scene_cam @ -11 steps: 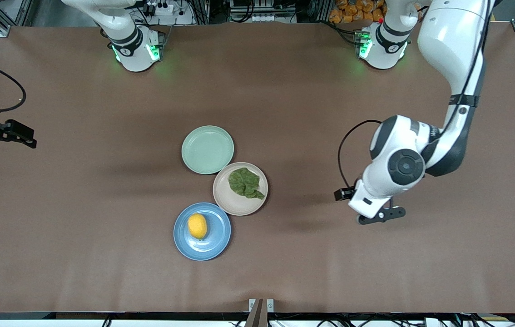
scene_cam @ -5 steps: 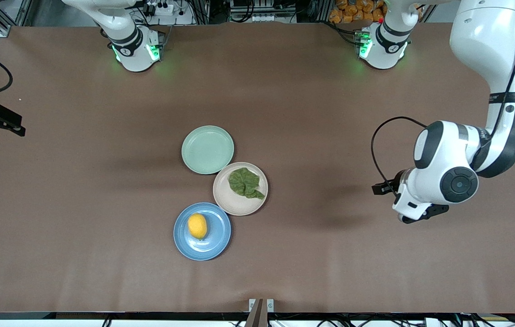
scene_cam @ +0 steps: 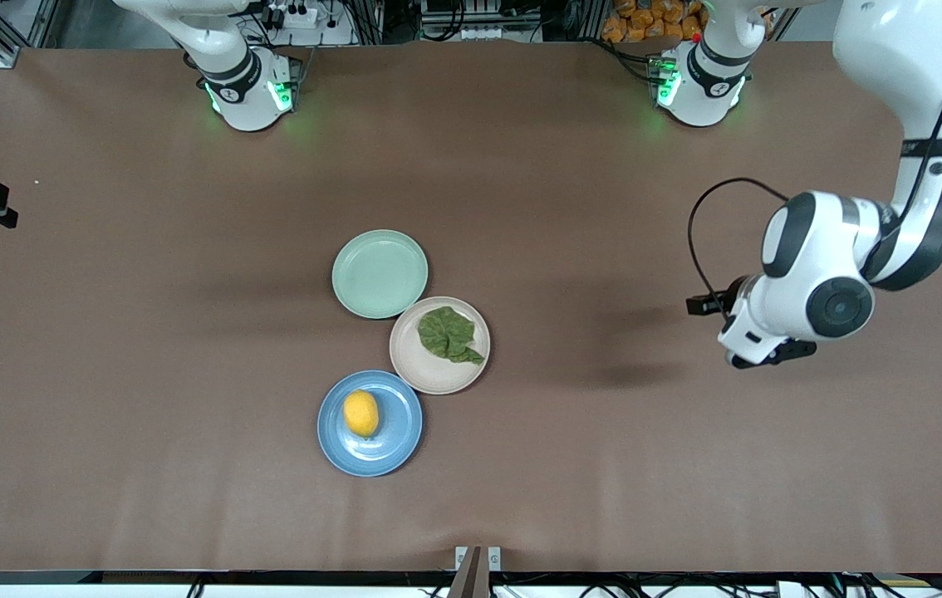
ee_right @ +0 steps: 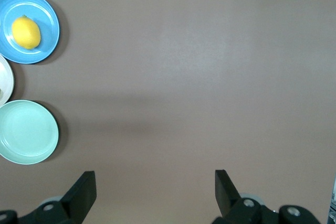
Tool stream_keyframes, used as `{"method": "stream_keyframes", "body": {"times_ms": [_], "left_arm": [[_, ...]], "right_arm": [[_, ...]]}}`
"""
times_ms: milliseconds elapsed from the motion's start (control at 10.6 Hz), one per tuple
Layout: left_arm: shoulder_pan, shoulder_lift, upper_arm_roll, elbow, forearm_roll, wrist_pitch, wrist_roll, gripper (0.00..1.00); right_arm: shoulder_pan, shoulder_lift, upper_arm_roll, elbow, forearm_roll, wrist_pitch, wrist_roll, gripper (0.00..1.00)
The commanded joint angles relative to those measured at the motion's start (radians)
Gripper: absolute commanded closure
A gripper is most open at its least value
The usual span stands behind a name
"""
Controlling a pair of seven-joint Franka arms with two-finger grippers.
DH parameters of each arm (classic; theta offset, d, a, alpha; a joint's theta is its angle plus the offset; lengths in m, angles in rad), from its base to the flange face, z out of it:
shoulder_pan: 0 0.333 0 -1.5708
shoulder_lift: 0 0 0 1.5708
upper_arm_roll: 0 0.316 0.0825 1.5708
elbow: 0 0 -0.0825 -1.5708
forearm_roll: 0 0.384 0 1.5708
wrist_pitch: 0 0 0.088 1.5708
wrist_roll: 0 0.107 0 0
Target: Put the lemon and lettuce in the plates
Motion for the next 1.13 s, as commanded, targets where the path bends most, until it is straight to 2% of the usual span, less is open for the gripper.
{"method": "stream_keyframes", "body": {"times_ms": [0, 378, 472, 661, 944, 1039], "left_arm": [[0.020, -0.155, -0.005, -0.179, -0.044, 0.039, 0.066, 0.00], [0.020, -0.308, -0.003, -0.343, -0.096, 0.040, 0.128, 0.00], [0.020, -0.324, -0.003, -0.351, -0.096, 0.039, 0.135, 0.00], [0.017, -0.335, -0.003, -0.321, -0.096, 0.040, 0.136, 0.00], [0.009, -0.341, -0.003, -0.155, -0.093, 0.040, 0.153, 0.00], [0.009, -0.341, -0.003, -0.074, -0.093, 0.042, 0.153, 0.00]], "right_arm": [[-0.025, 0.002, 0.025, 0.027, -0.012, -0.017, 0.003, 0.00], [-0.022, 0.005, 0.025, 0.039, -0.013, -0.012, 0.015, 0.00], [-0.019, 0.005, 0.023, 0.039, -0.012, -0.009, 0.014, 0.00], [-0.016, 0.007, 0.023, 0.039, -0.010, -0.005, 0.014, 0.00], [-0.014, 0.010, 0.023, 0.038, -0.007, -0.002, 0.011, 0.00], [-0.014, 0.010, 0.023, 0.038, -0.007, -0.002, 0.008, 0.00]]}}
